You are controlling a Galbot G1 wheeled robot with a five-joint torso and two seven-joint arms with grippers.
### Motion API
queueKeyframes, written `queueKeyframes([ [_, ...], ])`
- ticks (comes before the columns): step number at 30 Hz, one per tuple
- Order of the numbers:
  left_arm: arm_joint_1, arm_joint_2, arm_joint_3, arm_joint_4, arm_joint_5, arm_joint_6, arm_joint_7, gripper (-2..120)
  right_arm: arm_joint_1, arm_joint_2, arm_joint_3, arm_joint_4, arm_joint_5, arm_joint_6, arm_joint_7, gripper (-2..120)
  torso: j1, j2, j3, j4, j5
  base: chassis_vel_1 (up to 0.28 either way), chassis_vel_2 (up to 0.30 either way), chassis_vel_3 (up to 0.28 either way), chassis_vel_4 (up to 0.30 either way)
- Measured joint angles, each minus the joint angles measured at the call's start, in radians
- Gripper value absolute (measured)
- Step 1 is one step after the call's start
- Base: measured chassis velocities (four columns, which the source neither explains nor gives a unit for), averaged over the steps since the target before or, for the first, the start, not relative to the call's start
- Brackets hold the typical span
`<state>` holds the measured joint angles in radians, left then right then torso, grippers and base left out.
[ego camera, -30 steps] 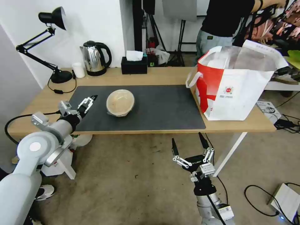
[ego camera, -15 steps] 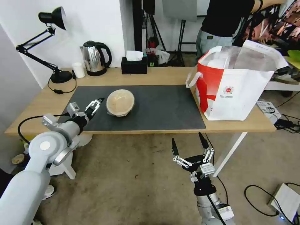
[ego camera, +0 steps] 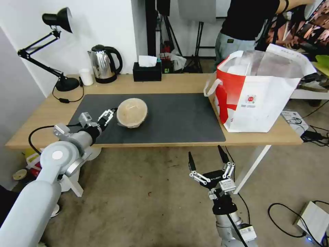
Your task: Pick up the trash from the table and place it into the takeout bag.
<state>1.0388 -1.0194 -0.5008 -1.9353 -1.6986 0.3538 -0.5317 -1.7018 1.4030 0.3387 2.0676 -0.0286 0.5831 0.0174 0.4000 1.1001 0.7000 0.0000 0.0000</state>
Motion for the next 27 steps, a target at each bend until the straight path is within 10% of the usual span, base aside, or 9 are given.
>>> queueKeyframes([
  [27,-0.071,-0.036,0.081,0.077,0.021,0.001,0.006,100,0.0,0.0,0.0,0.0,0.0,0.0,0.0,100,0.0,0.0,0.0,0.0,0.0,0.0,0.0,0.0,0.0],
])
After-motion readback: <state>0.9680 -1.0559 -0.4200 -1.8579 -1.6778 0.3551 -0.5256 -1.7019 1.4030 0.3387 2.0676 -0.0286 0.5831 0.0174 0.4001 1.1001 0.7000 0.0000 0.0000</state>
